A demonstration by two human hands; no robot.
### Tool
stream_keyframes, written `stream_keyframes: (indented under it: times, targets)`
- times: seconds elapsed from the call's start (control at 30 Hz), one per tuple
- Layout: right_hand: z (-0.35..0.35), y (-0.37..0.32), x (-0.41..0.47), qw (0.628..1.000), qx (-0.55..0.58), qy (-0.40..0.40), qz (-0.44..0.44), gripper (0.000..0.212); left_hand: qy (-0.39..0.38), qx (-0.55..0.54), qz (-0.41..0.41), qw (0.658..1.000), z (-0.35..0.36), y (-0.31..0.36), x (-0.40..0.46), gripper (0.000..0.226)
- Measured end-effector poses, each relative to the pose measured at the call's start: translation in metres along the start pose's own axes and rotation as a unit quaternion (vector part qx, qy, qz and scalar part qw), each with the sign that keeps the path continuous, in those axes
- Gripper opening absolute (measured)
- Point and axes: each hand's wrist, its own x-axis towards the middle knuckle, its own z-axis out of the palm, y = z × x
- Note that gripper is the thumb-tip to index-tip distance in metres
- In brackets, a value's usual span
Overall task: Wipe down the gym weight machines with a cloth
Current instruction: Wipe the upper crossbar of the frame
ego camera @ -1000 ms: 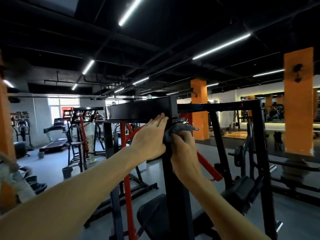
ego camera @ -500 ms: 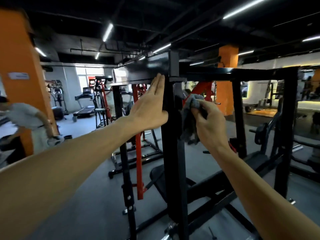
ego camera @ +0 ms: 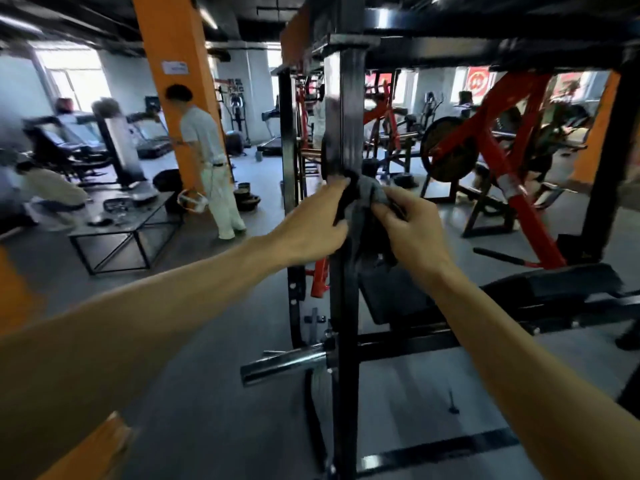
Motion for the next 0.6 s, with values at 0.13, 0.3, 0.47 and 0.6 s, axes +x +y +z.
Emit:
stream_keyframes:
  times: [0.13,0.3,0.47,0.6]
  targets:
    - [0.000,0.004,-0.005,0.990,0.113,-0.083,0.028,0.034,-0.018,-0.255,-0.166,0.952,0.002,0.006,-0.012,0.040]
    - [-0.004,-0.004,-0.001,0.981,0.104,-0.160,0.045,0.051,-0.054,-0.390,-0.213,0.894,-0.017,0.007,-0.023,0.038]
    - [-0.014,-0.019,0.013,0.980,-0.009,-0.182,0.076,0.062,-0.034,-0.379,-0.156,0.911,-0.029,-0.005,-0.024,0.030]
    - [-0.018,-0.029,0.021,0.970,0.000,-0.225,0.090,0.030,0.005,-0.342,-0.124,0.931,-0.034,-0.003,-0.026,0.032]
